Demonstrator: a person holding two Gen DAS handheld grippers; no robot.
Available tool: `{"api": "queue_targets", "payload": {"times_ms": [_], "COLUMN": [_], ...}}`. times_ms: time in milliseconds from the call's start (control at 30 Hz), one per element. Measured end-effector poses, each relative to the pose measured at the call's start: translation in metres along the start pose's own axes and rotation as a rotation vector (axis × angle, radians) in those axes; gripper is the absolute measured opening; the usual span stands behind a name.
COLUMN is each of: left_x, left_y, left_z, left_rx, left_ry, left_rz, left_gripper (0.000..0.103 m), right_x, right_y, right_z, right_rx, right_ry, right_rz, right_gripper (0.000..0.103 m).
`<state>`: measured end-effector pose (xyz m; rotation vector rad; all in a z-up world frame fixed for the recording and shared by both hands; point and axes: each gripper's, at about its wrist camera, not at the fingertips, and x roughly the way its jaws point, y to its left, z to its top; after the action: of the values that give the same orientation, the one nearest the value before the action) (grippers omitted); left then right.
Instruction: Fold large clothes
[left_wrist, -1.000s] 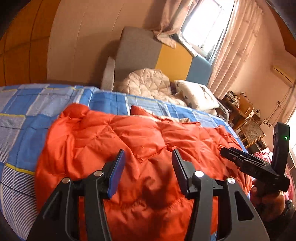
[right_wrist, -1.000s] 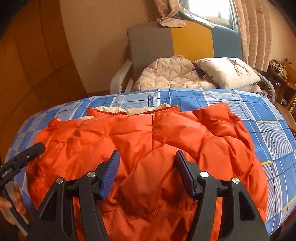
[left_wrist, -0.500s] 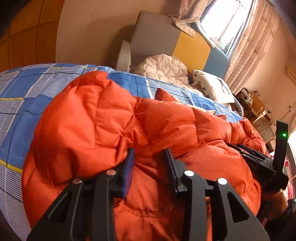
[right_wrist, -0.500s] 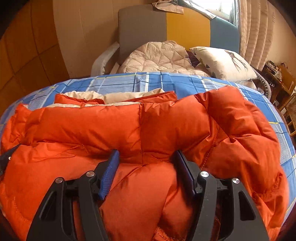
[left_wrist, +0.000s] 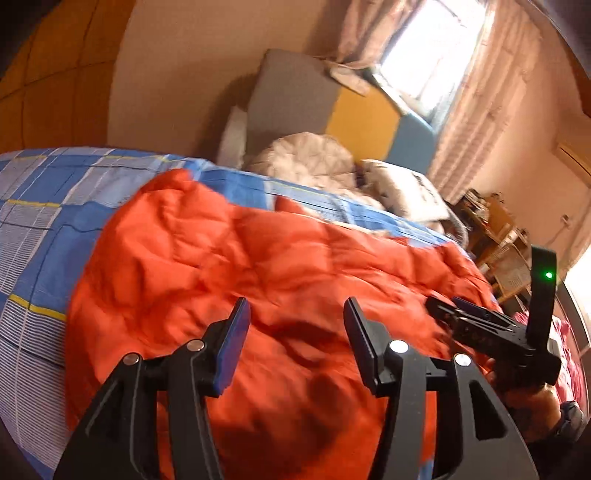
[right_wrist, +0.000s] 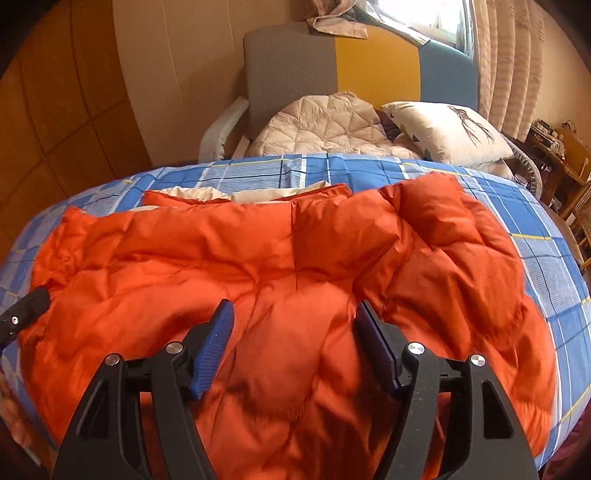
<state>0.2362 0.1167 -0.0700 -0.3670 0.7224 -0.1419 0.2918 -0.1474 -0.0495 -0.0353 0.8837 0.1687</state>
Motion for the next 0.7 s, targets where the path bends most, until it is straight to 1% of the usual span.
{"api": "queue_targets", "payload": {"times_ms": [100, 167, 233, 267, 300, 400, 433, 500, 600, 700], "left_x": [-0.003, -0.002, -0.002, -0.004, -0.007, -0.016, -0.020, -0.025, -0.033, -0.041], "left_y": [-0.018, -0.030, -0.034, -0.032, -0.030, -0.020, -0.017, -0.010, 0.003, 0.017], "left_z": [-0.007, -0.013, -0.016, -0.016, -0.018, -0.021, -0.024, -0.029, -0.036, -0.040], "left_rx": [0.040, 0.072, 0.083, 0.074, 0.066, 0.049, 0.051, 0.045, 0.026, 0.003], "left_ry": [0.006, 0.019, 0.023, 0.019, 0.016, 0.004, 0.000, -0.002, -0.008, -0.024], "left_rz": [-0.028, -0.025, -0.008, -0.017, -0.011, -0.004, 0.010, 0.010, 0.023, 0.035], "left_gripper": [0.052, 0.052, 0.052, 0.052, 0.052, 0.052, 0.052, 0.053, 0.053, 0.053], "right_x": [-0.019, -0.030, -0.045, -0.052, -0.056, -0.073, -0.074, -0.082, -0.085, -0.079], "right_y": [-0.003, -0.005, -0.013, -0.021, -0.027, -0.060, -0.069, -0.093, -0.118, -0.134], "right_z": [-0.012, -0.019, -0.027, -0.031, -0.035, -0.056, -0.061, -0.078, -0.100, -0.113], "right_rx": [0.013, 0.010, 0.025, 0.048, 0.069, 0.166, 0.193, 0.277, 0.363, 0.422], "right_ry": [-0.023, -0.035, -0.058, -0.063, -0.065, -0.068, -0.066, -0.059, -0.048, -0.020], "right_rz": [0.019, 0.020, 0.025, 0.028, 0.031, 0.051, 0.051, 0.073, 0.069, 0.050], "right_gripper": [0.068, 0.068, 0.069, 0.071, 0.075, 0.075, 0.076, 0.076, 0.076, 0.076]}}
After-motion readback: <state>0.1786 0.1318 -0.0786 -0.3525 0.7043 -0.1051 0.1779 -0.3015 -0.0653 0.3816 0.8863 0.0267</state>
